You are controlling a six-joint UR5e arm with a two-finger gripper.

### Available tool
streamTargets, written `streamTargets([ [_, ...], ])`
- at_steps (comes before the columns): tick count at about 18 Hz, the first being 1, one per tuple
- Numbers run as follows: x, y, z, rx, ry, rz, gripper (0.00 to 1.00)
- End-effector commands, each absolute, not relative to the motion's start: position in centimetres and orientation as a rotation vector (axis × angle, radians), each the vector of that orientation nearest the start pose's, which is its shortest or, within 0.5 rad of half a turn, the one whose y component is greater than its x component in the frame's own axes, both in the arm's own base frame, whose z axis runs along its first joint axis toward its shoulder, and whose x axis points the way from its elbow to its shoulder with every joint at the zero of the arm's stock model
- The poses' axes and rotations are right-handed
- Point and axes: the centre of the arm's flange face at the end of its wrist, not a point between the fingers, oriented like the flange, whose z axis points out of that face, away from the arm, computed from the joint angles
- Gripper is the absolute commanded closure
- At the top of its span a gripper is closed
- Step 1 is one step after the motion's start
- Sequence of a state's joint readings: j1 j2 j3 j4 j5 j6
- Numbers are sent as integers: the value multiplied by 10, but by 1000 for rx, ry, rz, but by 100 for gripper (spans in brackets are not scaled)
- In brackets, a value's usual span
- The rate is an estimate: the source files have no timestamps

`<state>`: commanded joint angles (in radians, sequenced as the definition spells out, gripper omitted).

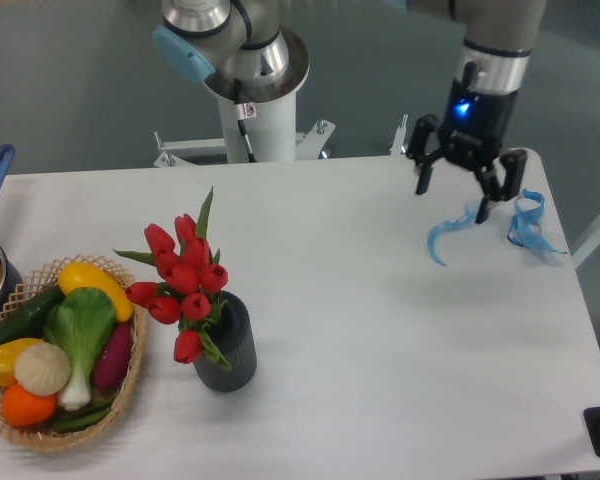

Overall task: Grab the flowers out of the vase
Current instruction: 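Move the open gripper from the blue ribbon toward the red tulips in the vase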

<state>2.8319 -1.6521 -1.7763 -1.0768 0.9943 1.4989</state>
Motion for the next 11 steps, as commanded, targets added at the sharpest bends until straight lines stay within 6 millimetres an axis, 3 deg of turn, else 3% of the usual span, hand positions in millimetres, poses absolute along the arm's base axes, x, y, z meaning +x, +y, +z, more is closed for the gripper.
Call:
streamTargets([
  [7,-398,380,388,-2293,434,-31,0],
  [11,-370,421,369,-2253,548,-61,0],
])
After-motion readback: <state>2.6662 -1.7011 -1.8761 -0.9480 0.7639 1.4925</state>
